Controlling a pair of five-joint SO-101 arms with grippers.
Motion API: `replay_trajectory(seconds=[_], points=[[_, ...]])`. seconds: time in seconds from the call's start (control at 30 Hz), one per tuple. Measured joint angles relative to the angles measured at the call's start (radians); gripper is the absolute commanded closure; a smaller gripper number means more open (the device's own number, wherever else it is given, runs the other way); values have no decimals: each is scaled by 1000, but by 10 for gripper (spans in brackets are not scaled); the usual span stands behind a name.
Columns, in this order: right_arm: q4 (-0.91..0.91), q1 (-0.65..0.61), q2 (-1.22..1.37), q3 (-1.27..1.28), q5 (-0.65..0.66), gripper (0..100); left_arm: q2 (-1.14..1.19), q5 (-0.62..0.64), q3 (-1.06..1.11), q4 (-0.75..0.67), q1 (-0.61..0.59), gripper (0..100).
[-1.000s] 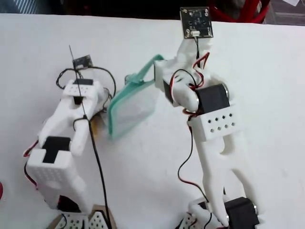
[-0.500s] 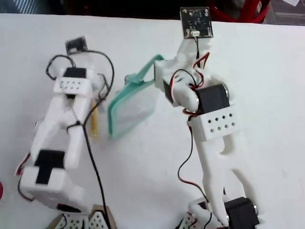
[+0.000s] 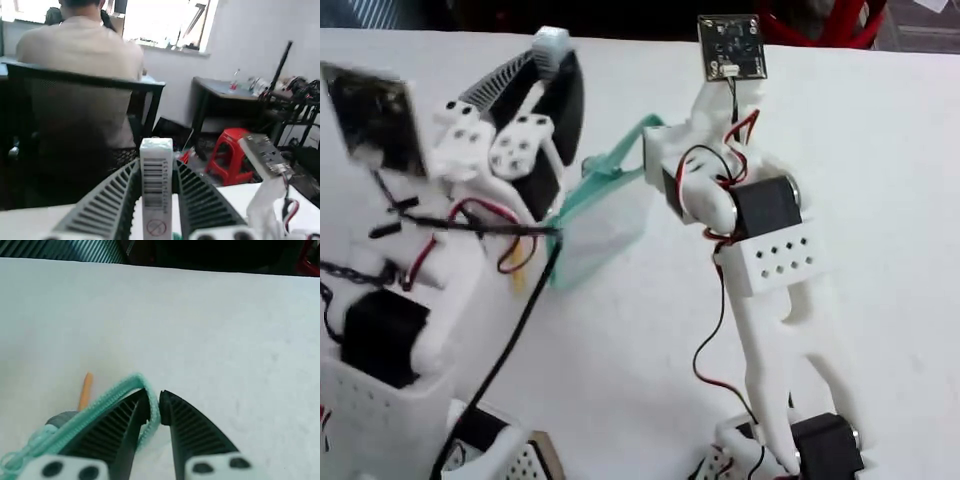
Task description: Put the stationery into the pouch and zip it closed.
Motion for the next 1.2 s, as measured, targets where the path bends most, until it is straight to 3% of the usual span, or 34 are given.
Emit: replay_trajectory(seconds=[0.3,0.67,0.83,1.2], points=[[0,0,0,0,0,981,-72,0,385,-318,68,969],[0,0,0,0,0,981,-216,-15,870,-832,74,965],[0,0,0,0,0,981,-195,-74,884,-918,74,965],[-2,-2,-2,5,0,981,-259,-81,1005,-934,78,959]])
